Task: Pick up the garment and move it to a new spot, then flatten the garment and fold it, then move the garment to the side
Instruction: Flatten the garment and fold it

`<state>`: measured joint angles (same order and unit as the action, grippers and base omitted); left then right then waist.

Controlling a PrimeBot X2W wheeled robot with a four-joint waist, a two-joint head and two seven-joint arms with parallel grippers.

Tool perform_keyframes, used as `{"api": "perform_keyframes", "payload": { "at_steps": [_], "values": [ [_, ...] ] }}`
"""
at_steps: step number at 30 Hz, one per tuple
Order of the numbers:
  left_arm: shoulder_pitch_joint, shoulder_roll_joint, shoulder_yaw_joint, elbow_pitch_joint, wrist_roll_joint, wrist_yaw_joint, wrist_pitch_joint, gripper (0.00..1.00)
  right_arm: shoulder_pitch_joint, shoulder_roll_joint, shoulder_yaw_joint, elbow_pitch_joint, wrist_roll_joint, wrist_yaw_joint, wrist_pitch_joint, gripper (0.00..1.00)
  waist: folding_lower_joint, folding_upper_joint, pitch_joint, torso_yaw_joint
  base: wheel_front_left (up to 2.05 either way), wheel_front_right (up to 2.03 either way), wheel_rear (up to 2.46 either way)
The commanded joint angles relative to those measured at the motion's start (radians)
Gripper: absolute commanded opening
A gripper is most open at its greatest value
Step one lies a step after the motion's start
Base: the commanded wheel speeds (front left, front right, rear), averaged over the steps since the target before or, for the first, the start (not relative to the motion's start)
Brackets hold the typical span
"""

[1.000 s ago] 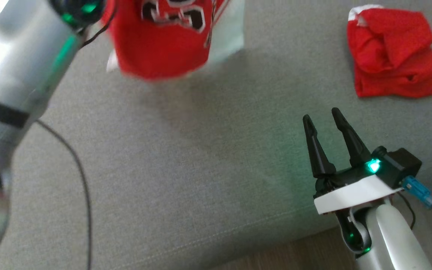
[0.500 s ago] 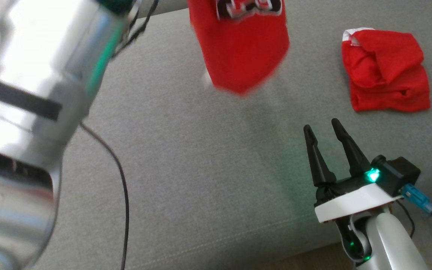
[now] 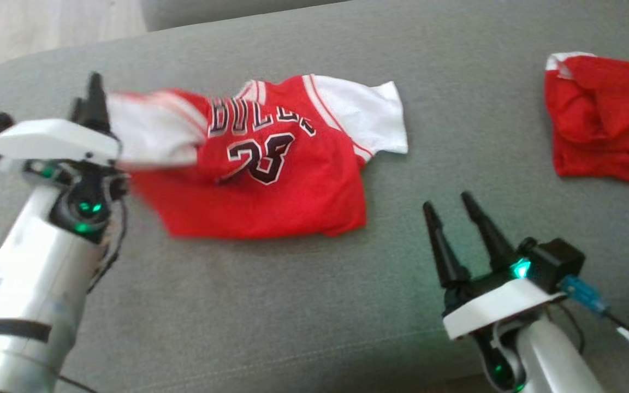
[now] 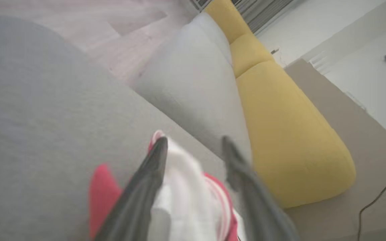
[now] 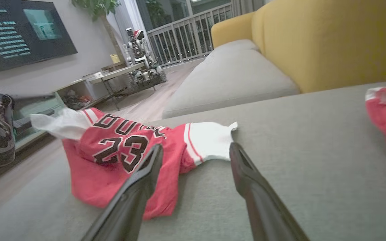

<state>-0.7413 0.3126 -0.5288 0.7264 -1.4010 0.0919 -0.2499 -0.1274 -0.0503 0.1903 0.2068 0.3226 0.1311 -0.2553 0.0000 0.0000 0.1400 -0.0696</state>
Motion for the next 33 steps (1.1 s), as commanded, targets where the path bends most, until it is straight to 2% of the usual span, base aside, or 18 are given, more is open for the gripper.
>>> {"api": "perform_keyframes", "payload": {
  "at_steps": [1,5,9,14,15,19,20,21,22,25,27,29,33],
  "values": [
    [-0.027,0.042,0.075,-0.061,0.067,-0.008,-0.011,1.00,-0.002,0.000,0.040,-0.002,0.026,0.000,-0.006,1.00,0.0000,0.0000,-0.003,0.023,0.00,0.00,0.00],
    [0.160,0.005,0.239,-0.246,0.346,0.002,-0.012,1.00,-0.045,0.000,0.110,0.138,0.106,0.000,-0.006,1.00,0.0000,0.0000,-0.011,0.066,0.00,0.00,0.00],
    [0.372,-0.087,0.342,-0.455,0.578,0.002,-0.012,1.00,-0.128,0.000,0.154,0.325,0.130,0.000,-0.006,1.00,0.0000,0.0000,-0.021,0.120,0.00,0.00,0.00],
    [0.560,-0.194,0.380,-0.642,0.797,-0.027,-0.012,1.00,-0.244,0.000,0.168,0.521,0.126,0.000,-0.006,1.00,0.0000,0.0000,-0.028,0.185,0.00,0.00,0.00],
    [0.560,-0.194,0.380,-0.642,0.797,-0.027,-0.012,1.00,-0.244,0.000,0.168,0.521,0.126,0.000,-0.006,1.00,0.0000,0.0000,-0.028,0.185,0.00,0.00,0.00],
    [0.643,-0.238,0.369,-0.710,0.913,-0.057,-0.012,1.00,-0.311,0.000,0.201,0.630,0.161,0.000,-0.006,1.00,0.0000,0.0000,-0.030,0.229,0.00,0.00,0.00],
    [0.658,-0.244,0.365,-0.718,0.931,-0.062,-0.012,1.00,-0.321,0.000,0.216,0.652,0.176,0.000,-0.006,0.84,0.0000,0.0000,-0.032,0.238,0.00,0.00,0.00],
    [0.672,-0.249,0.360,-0.722,0.946,-0.066,-0.012,1.00,-0.332,0.000,0.228,0.674,0.186,0.000,-0.006,0.38,0.0000,0.0000,-0.033,0.245,0.00,0.00,0.00],
    [0.683,-0.253,0.354,-0.725,0.965,-0.069,-0.012,1.00,-0.342,0.000,0.237,0.696,0.188,0.000,-0.006,0.00,0.0000,0.0000,-0.034,0.251,0.00,0.00,0.00],
    [0.712,-0.259,0.351,-0.739,1.001,-0.075,-0.012,1.00,-0.362,0.000,0.248,0.757,0.184,0.000,-0.006,0.00,0.0000,0.0000,-0.036,0.255,0.00,0.00,0.00],
    [0.728,-0.261,0.356,-0.751,1.025,-0.073,-0.012,1.00,-0.385,0.000,0.223,0.793,0.141,0.000,-0.006,0.00,0.0000,0.0000,-0.037,0.248,0.00,0.00,0.00],
    [0.742,-0.261,0.362,-0.760,1.041,-0.073,-0.012,1.00,-0.411,-0.009,0.170,0.813,0.073,0.000,-0.006,0.00,0.0000,0.0000,-0.040,0.238,0.00,0.00,0.00],
    [0.757,-0.262,0.367,-0.773,1.056,-0.070,-0.012,1.00,-0.450,-0.071,0.037,0.796,-0.065,0.000,-0.006,0.00,0.0000,0.0000,-0.052,0.220,0.00,0.00,0.00]
  ]
}}
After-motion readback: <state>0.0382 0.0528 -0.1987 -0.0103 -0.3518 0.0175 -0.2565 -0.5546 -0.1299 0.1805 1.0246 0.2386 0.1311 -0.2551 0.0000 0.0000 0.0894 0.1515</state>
